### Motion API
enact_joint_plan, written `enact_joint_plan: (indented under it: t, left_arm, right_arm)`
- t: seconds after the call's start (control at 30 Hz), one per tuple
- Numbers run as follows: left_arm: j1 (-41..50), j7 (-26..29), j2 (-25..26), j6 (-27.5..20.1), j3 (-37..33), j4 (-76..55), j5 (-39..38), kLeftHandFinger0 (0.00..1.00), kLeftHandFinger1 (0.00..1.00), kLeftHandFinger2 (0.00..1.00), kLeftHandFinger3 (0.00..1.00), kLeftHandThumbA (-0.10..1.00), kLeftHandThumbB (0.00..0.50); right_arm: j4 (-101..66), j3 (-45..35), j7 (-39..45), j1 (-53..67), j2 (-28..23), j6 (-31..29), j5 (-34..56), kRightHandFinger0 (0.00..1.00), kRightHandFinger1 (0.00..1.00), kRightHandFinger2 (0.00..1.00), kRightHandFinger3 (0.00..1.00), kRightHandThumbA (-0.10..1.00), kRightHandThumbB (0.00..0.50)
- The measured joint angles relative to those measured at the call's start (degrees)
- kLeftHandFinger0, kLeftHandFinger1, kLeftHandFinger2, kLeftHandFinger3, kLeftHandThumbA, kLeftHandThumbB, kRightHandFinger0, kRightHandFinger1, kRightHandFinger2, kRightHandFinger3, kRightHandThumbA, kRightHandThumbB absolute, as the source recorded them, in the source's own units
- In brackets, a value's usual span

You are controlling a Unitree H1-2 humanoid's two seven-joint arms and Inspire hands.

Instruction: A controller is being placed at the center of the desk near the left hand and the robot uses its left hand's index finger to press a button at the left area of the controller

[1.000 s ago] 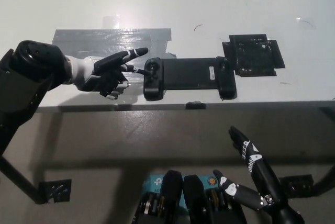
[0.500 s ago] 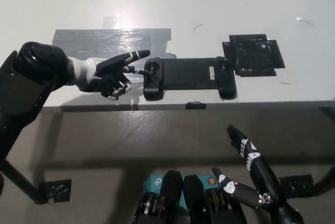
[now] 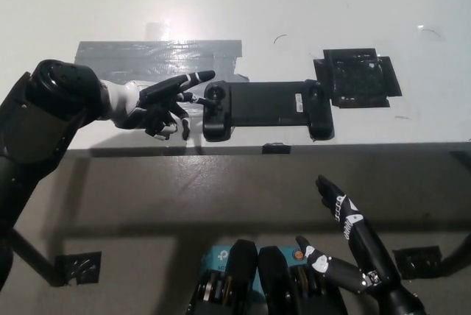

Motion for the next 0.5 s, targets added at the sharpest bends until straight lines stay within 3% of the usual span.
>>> enact_joint_plan:
  t: [0.07, 0.2, 0.33, 0.4, 0.5]
  left_arm:
    - [0.0, 0.0, -0.2, 0.0, 0.3, 0.3, 0.3, 0.0, 0.02, 0.43, 1.0, 1.0, 0.467]
    - [0.0, 0.0, -0.6, 0.0, 0.9, 0.7, 0.8, 0.0, 0.0, 0.42, 1.0, 1.0, 0.473]
    - [0.0, 0.0, -0.8, 0.0, 1.3, 0.9, 1.3, 0.0, 0.08, 0.49, 1.0, 1.0, 0.449]
    - [0.1, 0.1, -0.9, 0.0, 1.5, 0.9, 1.6, 0.05, 0.11, 0.49, 1.0, 1.0, 0.442]
    - [0.3, 0.1, -1.0, 0.0, 1.8, 1.0, 1.8, 0.0, 0.14, 0.51, 1.0, 1.0, 0.458]
  right_arm:
    - [0.0, 0.0, 0.1, -0.1, 0.0, 0.0, 0.0, 1.0, 1.0, 1.0, 1.0, 0.6, 0.201]
    - [0.0, 0.0, 0.2, -0.1, 0.0, 0.0, 0.0, 1.0, 1.0, 1.0, 1.0, 0.6, 0.196]
    - [0.0, 0.0, 0.2, -0.2, 0.0, 0.0, 0.0, 1.0, 1.0, 1.0, 1.0, 0.61, 0.207]
    - [0.0, 0.0, 0.2, -0.3, 0.0, 0.0, 0.0, 1.0, 1.0, 1.0, 1.0, 0.62, 0.207]
    - [-0.1, 0.1, 0.2, -0.3, 0.0, 0.0, 0.0, 1.0, 1.0, 1.0, 1.0, 0.61, 0.205]
